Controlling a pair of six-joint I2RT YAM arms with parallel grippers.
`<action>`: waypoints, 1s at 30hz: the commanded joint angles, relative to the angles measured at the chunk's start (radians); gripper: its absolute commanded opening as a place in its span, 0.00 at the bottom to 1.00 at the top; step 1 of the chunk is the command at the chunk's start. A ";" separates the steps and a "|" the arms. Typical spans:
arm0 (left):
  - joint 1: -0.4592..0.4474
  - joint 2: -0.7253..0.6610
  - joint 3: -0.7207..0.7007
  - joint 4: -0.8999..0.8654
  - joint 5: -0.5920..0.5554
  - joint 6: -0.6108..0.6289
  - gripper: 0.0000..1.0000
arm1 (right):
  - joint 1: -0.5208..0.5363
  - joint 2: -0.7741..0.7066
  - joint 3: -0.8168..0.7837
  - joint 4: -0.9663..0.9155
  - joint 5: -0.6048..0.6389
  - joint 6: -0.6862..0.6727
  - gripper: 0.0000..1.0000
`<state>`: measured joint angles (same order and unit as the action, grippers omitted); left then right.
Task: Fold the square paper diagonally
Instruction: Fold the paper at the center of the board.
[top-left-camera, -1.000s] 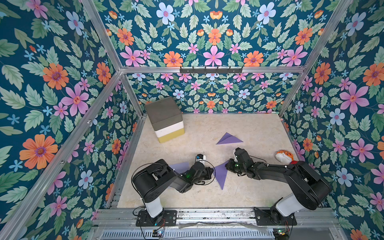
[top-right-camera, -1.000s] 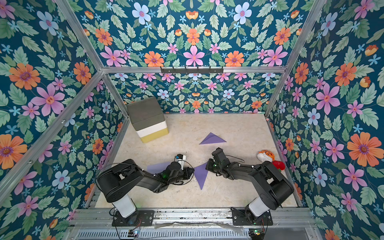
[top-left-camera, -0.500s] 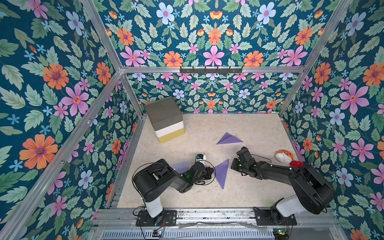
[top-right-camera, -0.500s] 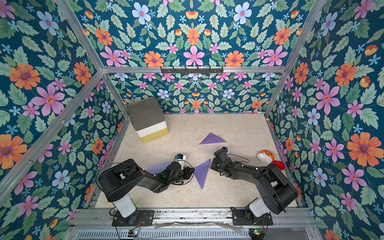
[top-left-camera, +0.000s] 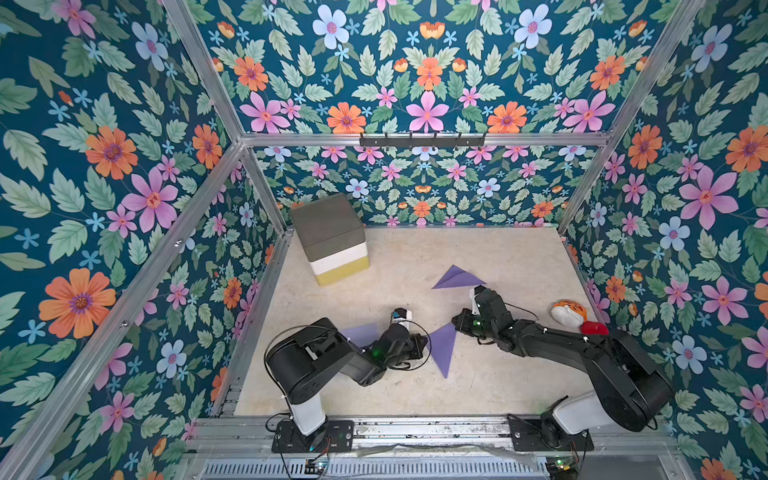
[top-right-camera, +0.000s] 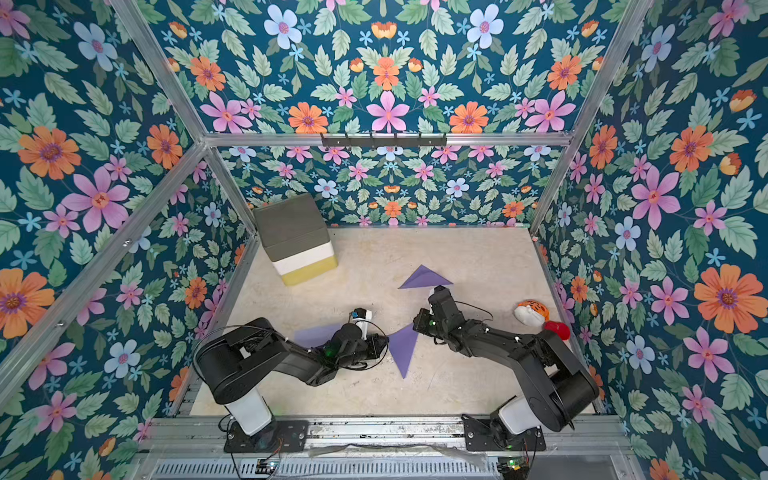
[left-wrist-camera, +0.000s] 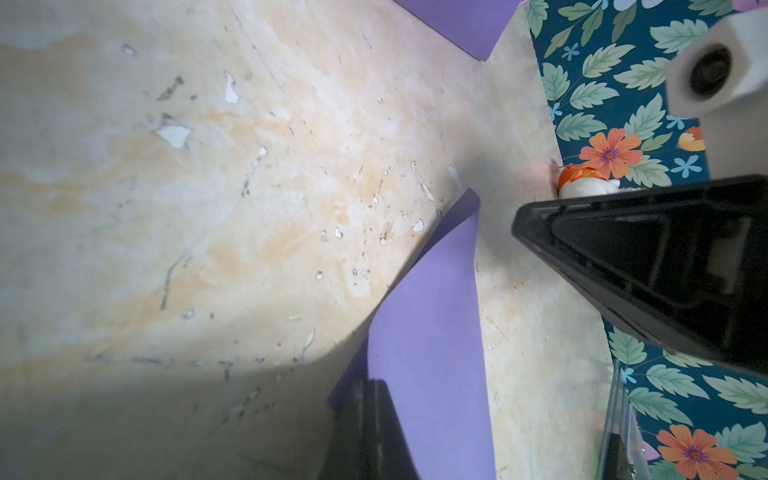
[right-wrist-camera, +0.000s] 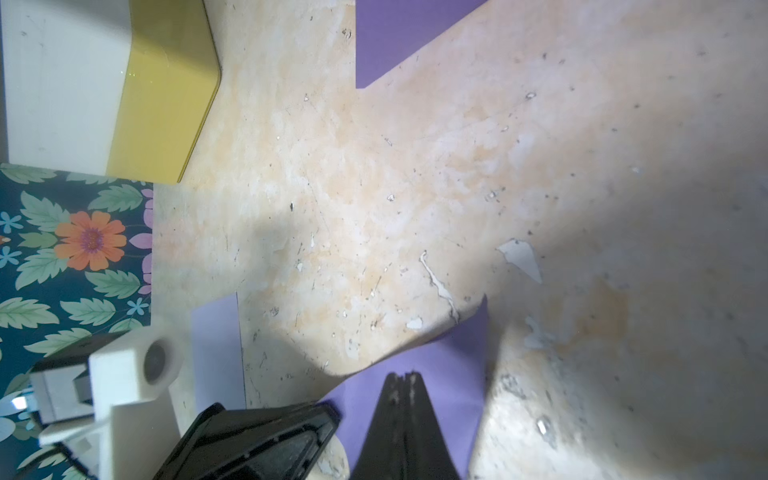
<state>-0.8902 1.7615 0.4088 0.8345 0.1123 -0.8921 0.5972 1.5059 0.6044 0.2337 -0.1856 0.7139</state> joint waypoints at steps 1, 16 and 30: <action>0.001 0.021 -0.021 -0.391 -0.033 0.005 0.00 | -0.005 0.040 0.011 0.040 -0.008 0.004 0.06; 0.000 0.021 -0.023 -0.391 -0.033 0.005 0.00 | -0.100 0.115 -0.062 0.050 0.042 -0.036 0.04; 0.001 0.026 -0.021 -0.382 -0.031 0.003 0.00 | -0.149 -0.066 -0.113 0.053 -0.095 -0.025 0.16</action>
<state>-0.8902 1.7622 0.4068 0.8406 0.1120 -0.8925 0.4477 1.4590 0.5114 0.2470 -0.1936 0.6621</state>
